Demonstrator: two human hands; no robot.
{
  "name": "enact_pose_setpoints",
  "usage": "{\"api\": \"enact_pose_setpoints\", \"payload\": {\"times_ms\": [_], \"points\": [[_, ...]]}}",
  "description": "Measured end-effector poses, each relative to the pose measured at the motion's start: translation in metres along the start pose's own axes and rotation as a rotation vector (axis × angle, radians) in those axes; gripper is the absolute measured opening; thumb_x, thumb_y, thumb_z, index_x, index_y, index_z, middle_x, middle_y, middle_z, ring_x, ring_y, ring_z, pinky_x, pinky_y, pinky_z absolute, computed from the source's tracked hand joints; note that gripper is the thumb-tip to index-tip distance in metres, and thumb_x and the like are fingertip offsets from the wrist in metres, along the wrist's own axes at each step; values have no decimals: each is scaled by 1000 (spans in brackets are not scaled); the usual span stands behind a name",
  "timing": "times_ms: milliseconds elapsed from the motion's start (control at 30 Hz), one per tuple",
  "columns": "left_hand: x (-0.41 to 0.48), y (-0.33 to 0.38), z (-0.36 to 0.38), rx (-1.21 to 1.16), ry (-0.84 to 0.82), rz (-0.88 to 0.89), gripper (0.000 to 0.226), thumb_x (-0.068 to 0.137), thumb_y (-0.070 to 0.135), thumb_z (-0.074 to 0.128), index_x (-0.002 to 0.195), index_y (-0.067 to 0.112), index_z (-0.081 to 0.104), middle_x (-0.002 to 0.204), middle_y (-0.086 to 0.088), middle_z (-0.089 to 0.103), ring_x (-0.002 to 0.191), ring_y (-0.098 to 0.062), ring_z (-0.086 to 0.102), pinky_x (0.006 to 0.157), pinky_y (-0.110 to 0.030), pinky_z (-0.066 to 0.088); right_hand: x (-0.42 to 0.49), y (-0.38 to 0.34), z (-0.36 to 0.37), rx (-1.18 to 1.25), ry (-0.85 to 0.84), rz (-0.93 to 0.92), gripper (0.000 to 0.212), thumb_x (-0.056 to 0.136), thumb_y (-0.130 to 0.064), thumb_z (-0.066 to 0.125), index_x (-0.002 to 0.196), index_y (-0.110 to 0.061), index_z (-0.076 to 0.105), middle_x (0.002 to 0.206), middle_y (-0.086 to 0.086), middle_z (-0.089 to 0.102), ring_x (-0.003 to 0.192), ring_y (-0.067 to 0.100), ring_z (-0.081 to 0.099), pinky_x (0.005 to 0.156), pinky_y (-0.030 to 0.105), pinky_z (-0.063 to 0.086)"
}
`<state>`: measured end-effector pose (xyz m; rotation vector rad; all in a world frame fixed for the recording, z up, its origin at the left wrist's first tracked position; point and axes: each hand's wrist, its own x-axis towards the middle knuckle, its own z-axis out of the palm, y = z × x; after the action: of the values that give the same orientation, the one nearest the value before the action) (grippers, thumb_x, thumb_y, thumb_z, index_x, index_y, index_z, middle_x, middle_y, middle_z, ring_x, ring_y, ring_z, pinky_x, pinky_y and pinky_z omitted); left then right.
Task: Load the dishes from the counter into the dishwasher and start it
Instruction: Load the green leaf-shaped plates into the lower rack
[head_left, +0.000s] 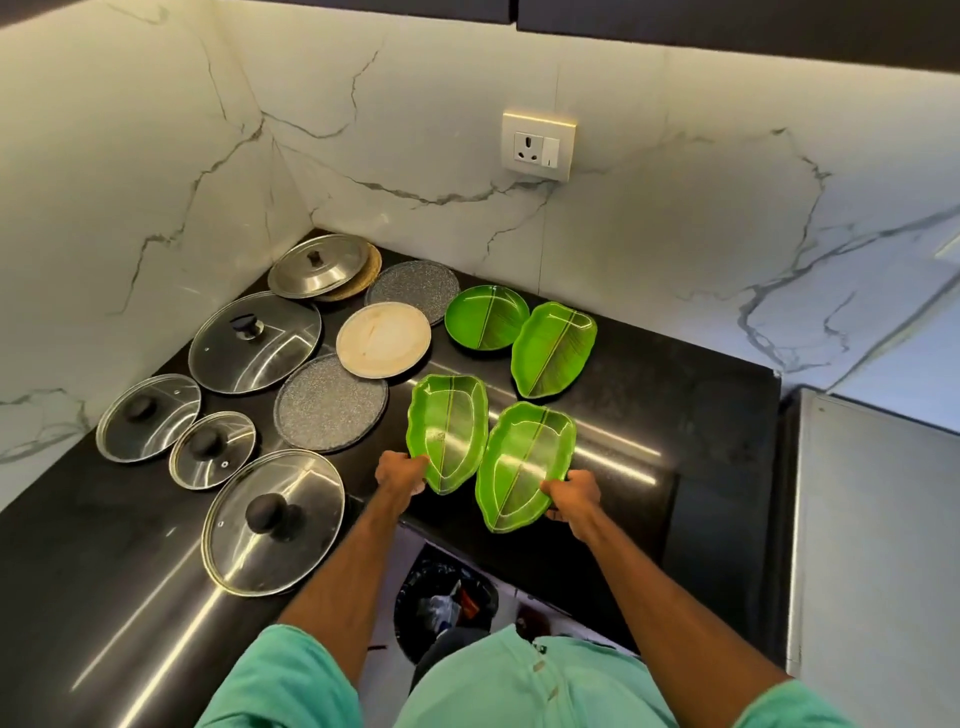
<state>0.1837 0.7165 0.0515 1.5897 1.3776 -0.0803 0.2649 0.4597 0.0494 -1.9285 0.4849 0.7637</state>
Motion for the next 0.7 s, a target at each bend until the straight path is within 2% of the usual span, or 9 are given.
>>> {"api": "enact_pose_setpoints", "payload": {"times_ms": [67, 167, 233, 300, 400, 467, 567, 633, 700], "points": [[-3, 2, -2, -97, -97, -3, 14, 90, 7, 67, 97, -4, 71, 84, -17, 68, 64, -25, 63, 61, -32, 59, 0, 0, -9, 60, -61, 7, 7, 83, -3, 68, 80, -9, 69, 96, 20, 75, 67, 22, 69, 54, 32, 55], [-20, 2, -9, -256, -182, 1, 4, 95, 0, 60, 95, -1, 64, 83, -16, 60, 50, -15, 53, 39, -19, 42, -21, -3, -36, 165, -68, 1, 15, 89, 1, 62, 78, -8, 67, 85, 13, 72, 63, 18, 66, 49, 27, 53], [-37, -6, -14, -311, -260, 11, 5, 95, 3, 62, 93, 0, 66, 88, -18, 59, 58, -19, 51, 48, -25, 40, -37, 3, -56, 218, -40, -24, 14, 89, 3, 60, 83, -5, 69, 78, 9, 72, 64, 19, 67, 50, 28, 56], [-61, -21, -18, -369, -379, 23, 5, 93, 5, 67, 94, 2, 70, 94, -21, 64, 76, -25, 53, 60, -32, 42, -54, 19, -72, 272, -35, -48, 14, 90, 1, 60, 96, -1, 72, 84, 11, 76, 76, 25, 73, 64, 37, 61], [-101, -37, -22, -387, -546, 76, 27, 87, 8, 75, 112, 0, 69, 111, -23, 72, 88, -31, 59, 66, -34, 43, -84, 46, -87, 377, -28, -54, 17, 92, 0, 60, 105, -1, 70, 95, 15, 76, 88, 30, 73, 77, 42, 61], [-126, -45, -23, -367, -605, 111, 33, 87, 8, 74, 119, 1, 67, 112, -19, 73, 88, -26, 64, 64, -29, 46, -106, 66, -92, 431, 22, -51, 18, 91, 2, 60, 106, 0, 69, 95, 15, 74, 88, 29, 71, 82, 45, 60], [-162, -60, -19, -403, -673, 109, 25, 92, 4, 67, 116, 1, 66, 105, -13, 75, 82, -19, 71, 62, -24, 56, -138, 101, -96, 477, 112, -41, 18, 90, 2, 62, 106, 4, 69, 93, 17, 73, 88, 33, 70, 90, 51, 58], [-181, -73, -18, -421, -724, 107, 24, 92, 1, 65, 116, 2, 65, 105, -13, 76, 88, -22, 74, 69, -27, 60, -167, 127, -98, 509, 162, -56, 14, 89, 3, 64, 102, 2, 71, 99, 22, 73, 96, 40, 70, 91, 55, 57], [-196, -92, -20, -413, -765, 89, 30, 90, 0, 66, 120, -1, 63, 111, -18, 74, 94, -28, 73, 74, -31, 61, -202, 153, -99, 566, 200, -84, 10, 90, 2, 64, 98, -2, 70, 101, 23, 73, 92, 39, 71, 82, 48, 61]]}}
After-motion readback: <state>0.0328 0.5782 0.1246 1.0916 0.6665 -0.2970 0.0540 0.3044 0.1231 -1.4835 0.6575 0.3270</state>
